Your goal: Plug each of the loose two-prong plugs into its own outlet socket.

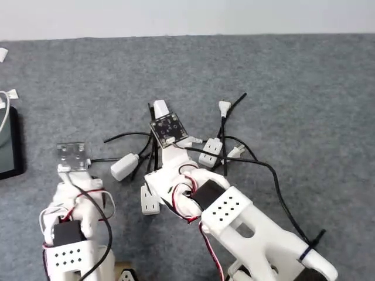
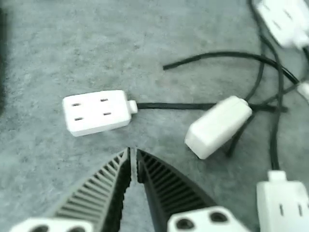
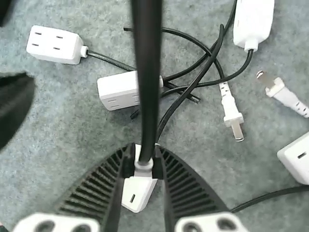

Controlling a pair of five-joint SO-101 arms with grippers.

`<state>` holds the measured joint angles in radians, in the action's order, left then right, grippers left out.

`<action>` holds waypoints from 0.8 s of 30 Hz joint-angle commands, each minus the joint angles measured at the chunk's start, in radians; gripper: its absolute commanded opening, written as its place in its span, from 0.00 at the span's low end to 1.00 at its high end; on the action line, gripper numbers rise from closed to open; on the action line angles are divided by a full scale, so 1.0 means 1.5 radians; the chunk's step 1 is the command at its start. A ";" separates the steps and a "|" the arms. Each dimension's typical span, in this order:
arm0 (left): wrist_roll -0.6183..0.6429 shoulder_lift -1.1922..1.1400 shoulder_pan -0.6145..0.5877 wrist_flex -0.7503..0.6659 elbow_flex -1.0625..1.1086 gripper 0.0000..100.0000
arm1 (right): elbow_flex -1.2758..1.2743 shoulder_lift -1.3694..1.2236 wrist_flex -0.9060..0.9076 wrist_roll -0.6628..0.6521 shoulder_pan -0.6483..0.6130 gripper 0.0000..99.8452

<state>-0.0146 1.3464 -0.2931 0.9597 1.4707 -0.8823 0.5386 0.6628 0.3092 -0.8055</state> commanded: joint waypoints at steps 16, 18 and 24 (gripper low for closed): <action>0.064 0.010 -0.020 -0.016 -0.007 0.02 | 0.098 -0.116 -0.021 0.075 -0.020 0.01; 0.064 0.010 -0.019 -0.016 -0.007 0.02 | 0.097 -0.083 -0.007 0.075 -0.019 0.01; 0.065 0.007 -0.019 -0.031 -0.007 0.02 | 0.091 -0.043 0.007 0.075 -0.018 0.01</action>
<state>0.0744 1.3510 -0.3161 0.9444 1.4707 -0.7979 0.4204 0.6659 0.4089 -0.8270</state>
